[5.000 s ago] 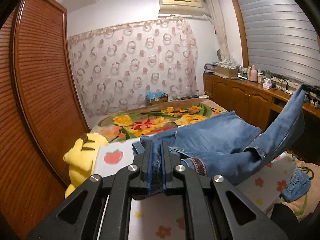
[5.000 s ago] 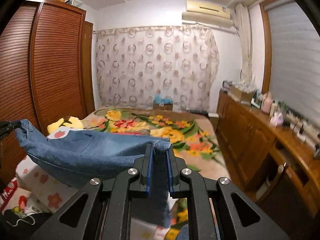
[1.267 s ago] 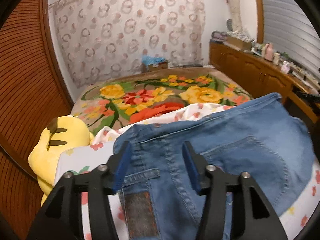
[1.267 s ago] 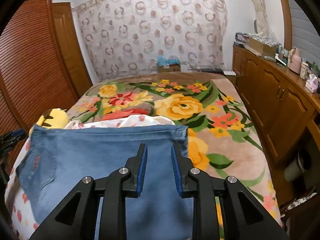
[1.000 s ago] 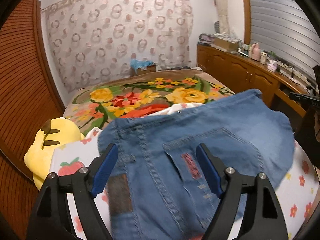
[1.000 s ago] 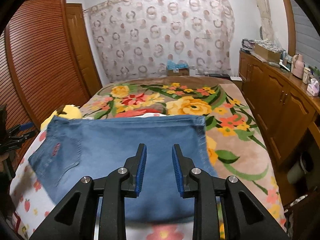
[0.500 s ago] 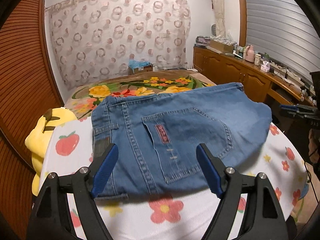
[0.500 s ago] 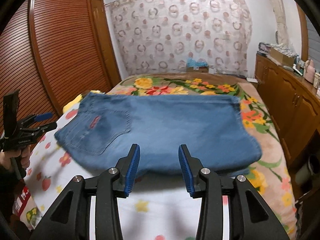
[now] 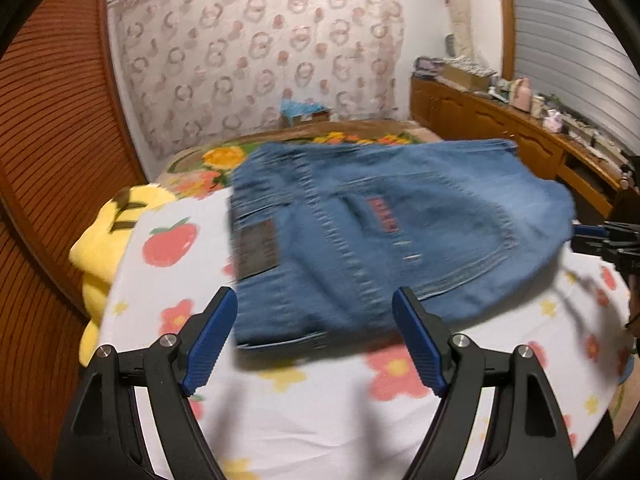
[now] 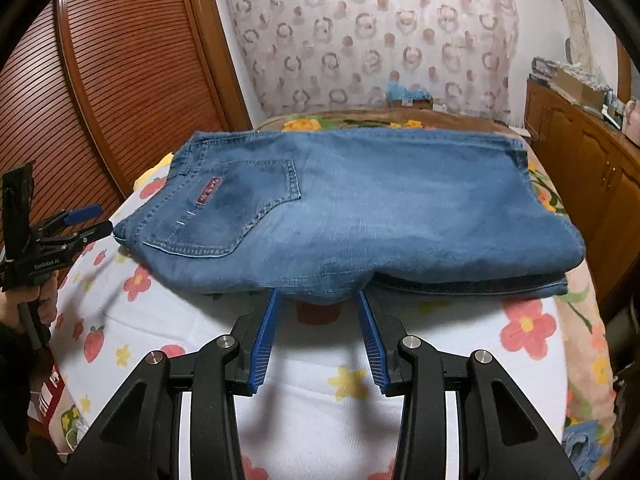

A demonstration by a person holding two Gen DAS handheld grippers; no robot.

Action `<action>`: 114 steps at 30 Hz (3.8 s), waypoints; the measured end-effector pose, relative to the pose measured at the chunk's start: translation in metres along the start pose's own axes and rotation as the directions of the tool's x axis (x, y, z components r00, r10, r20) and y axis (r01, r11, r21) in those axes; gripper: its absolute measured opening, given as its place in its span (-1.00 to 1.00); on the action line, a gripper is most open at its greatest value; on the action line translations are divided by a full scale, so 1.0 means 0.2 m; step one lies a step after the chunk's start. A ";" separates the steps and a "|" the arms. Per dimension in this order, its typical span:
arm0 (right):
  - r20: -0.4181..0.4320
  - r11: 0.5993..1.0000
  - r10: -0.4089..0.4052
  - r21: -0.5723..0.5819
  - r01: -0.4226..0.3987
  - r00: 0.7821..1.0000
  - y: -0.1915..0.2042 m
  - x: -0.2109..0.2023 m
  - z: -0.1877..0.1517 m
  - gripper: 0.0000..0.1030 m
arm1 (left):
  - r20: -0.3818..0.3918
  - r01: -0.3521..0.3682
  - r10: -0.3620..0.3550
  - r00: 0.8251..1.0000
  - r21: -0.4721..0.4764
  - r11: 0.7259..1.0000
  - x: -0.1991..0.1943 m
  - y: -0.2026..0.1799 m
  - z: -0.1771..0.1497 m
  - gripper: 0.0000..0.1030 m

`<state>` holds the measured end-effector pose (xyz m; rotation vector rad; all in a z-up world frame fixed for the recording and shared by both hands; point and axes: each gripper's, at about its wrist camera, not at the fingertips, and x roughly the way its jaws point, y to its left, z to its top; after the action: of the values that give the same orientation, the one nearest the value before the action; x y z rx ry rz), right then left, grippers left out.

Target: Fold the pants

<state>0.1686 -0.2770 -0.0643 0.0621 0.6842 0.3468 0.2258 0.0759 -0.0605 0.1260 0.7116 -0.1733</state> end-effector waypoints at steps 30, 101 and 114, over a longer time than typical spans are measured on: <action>0.039 0.994 0.110 -0.002 -0.110 0.993 0.01 0.08 0.07 -0.86 | -0.104 0.078 -0.084 0.991 -0.062 0.995 0.15 0.19 -0.01 -0.80; 0.043 0.964 -0.211 0.174 0.201 0.977 -0.27 -0.21 -0.13 -0.16 | -0.026 0.143 -0.143 0.989 0.003 0.990 -0.13 -0.35 -0.16 0.52; -0.036 0.936 -0.156 0.314 0.160 0.987 -0.46 -0.03 -0.07 -0.10 | -0.081 0.139 -0.138 0.987 0.011 0.990 -0.01 -0.38 -0.21 0.52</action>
<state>0.1833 -0.3661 -0.0865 0.3091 0.7453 0.0797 0.1823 0.0101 -0.0955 0.0996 0.7994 -0.3089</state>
